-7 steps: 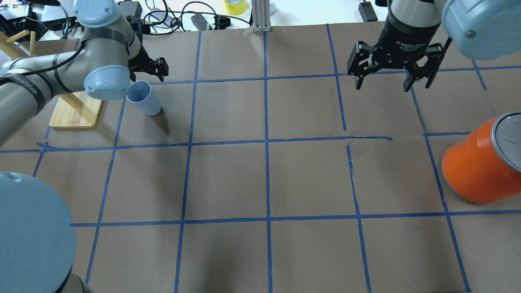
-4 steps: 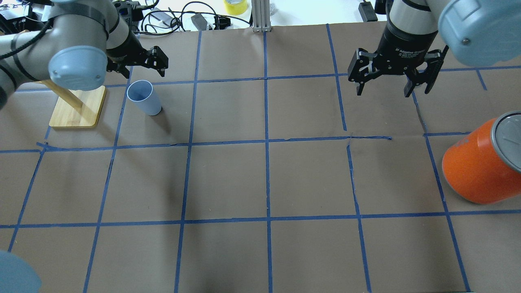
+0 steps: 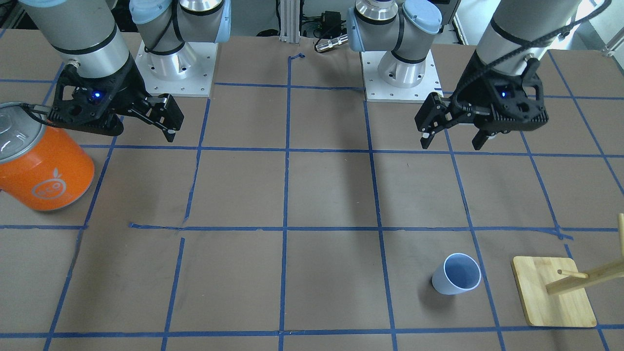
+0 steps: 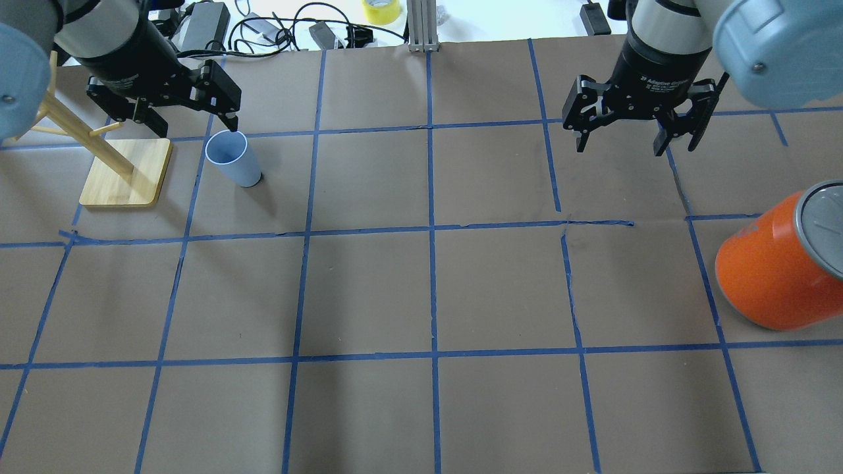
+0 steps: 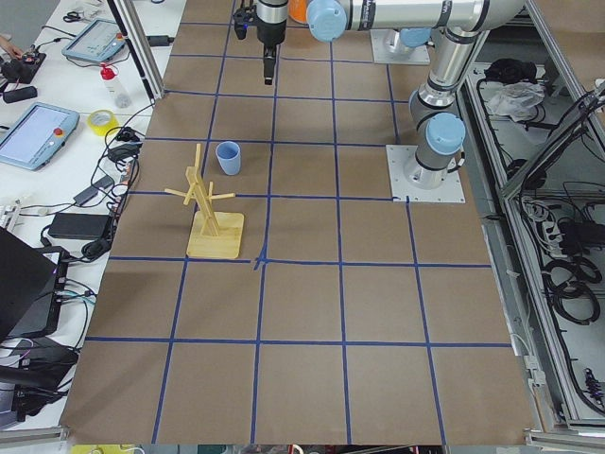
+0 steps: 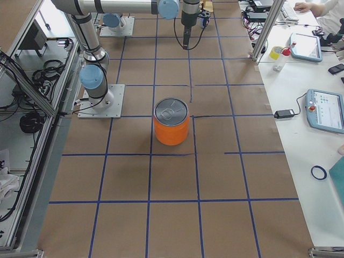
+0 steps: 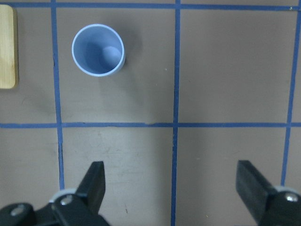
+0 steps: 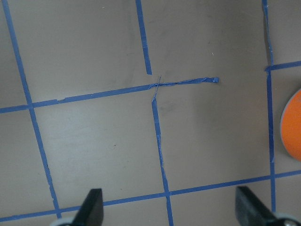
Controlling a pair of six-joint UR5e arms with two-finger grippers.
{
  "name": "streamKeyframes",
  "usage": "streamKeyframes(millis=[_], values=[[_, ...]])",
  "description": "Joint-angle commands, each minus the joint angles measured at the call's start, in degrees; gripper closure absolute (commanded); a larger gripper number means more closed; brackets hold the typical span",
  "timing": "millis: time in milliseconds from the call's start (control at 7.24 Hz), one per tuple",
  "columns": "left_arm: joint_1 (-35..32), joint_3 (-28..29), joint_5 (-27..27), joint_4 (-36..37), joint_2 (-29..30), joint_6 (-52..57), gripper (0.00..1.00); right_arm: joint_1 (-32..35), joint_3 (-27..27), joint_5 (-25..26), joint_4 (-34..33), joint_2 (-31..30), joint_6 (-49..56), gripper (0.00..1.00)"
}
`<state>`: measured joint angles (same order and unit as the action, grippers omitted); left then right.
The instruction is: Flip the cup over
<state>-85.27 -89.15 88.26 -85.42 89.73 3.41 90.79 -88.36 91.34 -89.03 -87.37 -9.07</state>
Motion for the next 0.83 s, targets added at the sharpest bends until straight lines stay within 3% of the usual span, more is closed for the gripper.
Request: streamKeyframes(millis=[0, 138, 415, 691], values=[[-0.7, -1.5, 0.2, -2.7, -3.5, 0.1, 0.00, 0.0, 0.0, -0.2, -0.1, -0.7, 0.5, 0.00], [-1.9, -0.8, 4.0, -4.9, -2.6, -1.5, 0.01, 0.0, -0.2, -0.3, -0.4, -1.7, 0.5, 0.00], [-7.2, 3.1, 4.7, -5.2, -0.1, -2.9, 0.02, 0.0, -0.3, -0.2, -0.7, -1.7, 0.7, 0.00], [-7.4, 4.1, 3.5, -5.4, 0.0, -3.1, 0.01, -0.1, -0.4, -0.2, -0.7, -1.7, 0.7, 0.00]])
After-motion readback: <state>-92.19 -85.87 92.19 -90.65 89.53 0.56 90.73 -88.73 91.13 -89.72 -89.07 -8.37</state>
